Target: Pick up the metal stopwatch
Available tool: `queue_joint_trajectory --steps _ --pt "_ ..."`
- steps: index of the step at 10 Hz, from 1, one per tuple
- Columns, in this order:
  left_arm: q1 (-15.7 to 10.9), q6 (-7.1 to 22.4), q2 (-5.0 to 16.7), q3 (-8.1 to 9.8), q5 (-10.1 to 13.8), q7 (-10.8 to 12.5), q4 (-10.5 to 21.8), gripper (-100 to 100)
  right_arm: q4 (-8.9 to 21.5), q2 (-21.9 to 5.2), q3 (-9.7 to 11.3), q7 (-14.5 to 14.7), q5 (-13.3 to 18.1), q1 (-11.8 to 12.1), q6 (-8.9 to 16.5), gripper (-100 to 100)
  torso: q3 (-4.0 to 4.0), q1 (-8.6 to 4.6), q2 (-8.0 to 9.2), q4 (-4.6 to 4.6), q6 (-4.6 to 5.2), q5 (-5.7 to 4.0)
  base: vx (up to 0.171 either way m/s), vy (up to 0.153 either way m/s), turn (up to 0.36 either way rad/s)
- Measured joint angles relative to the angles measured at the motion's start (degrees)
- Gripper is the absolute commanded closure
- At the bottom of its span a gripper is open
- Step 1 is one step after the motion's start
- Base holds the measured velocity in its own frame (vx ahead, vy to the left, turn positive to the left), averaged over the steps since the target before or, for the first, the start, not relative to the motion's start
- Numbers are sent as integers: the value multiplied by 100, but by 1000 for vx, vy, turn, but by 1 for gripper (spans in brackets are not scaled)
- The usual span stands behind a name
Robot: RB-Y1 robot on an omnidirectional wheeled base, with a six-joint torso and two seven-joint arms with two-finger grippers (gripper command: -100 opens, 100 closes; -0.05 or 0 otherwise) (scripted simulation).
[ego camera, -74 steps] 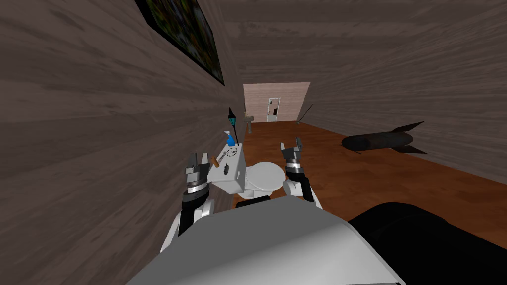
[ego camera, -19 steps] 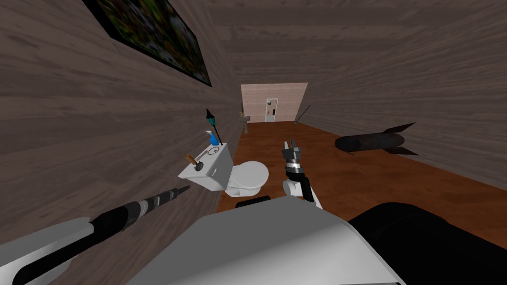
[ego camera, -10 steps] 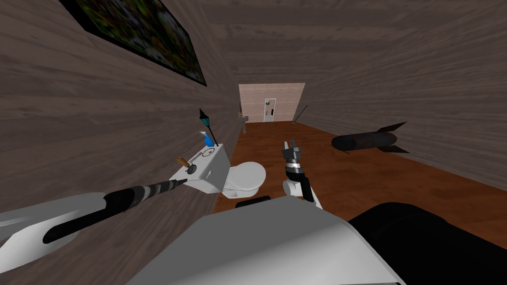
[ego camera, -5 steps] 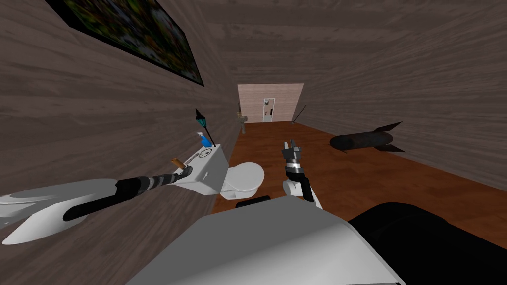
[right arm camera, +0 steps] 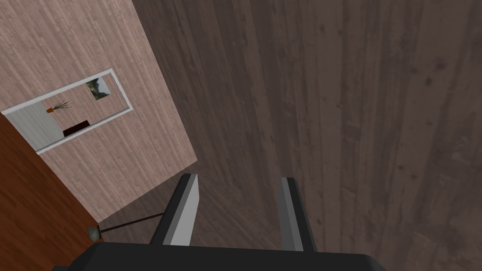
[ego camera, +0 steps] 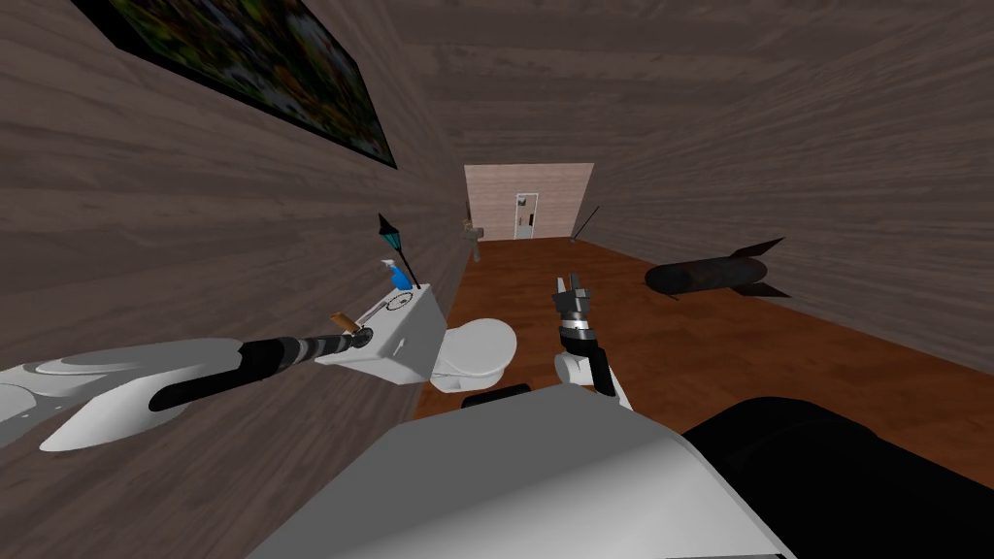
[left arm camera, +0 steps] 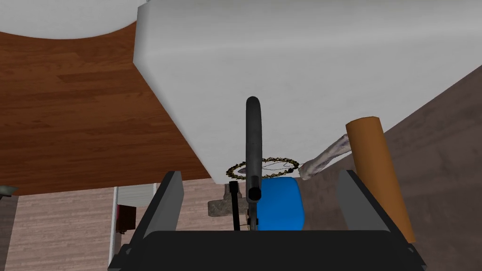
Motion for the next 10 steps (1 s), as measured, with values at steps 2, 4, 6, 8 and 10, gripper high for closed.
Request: queue_joint_trajectory --steps 2,4,6,8,10 --pt "10 3 10 13 5 -5 6 -100 0 0 0 0 0 0 0 0 3 11 4 1 -2 3 15 0 -65" --pt "106 104 -217 26 -17 -108 -79 -100 0 0 0 0 0 0 0 0 -7 18 -12 -3 -1 5 58 14 -119" --pt "289 186 -348 153 37 -258 -124 -100 0 -1 -1 0 0 1 0 0 -6 20 -9 -2 -2 5 19 10 -8" --pt "173 204 -368 37 -23 -209 -152 100 0 0 0 0 0 0 0 0 2 15 3 1 -2 4 0 0 0" --pt "174 203 -367 39 -21 -208 -153 100 0 0 0 0 0 0 0 0 2 16 4 1 -2 5 0 0 0"
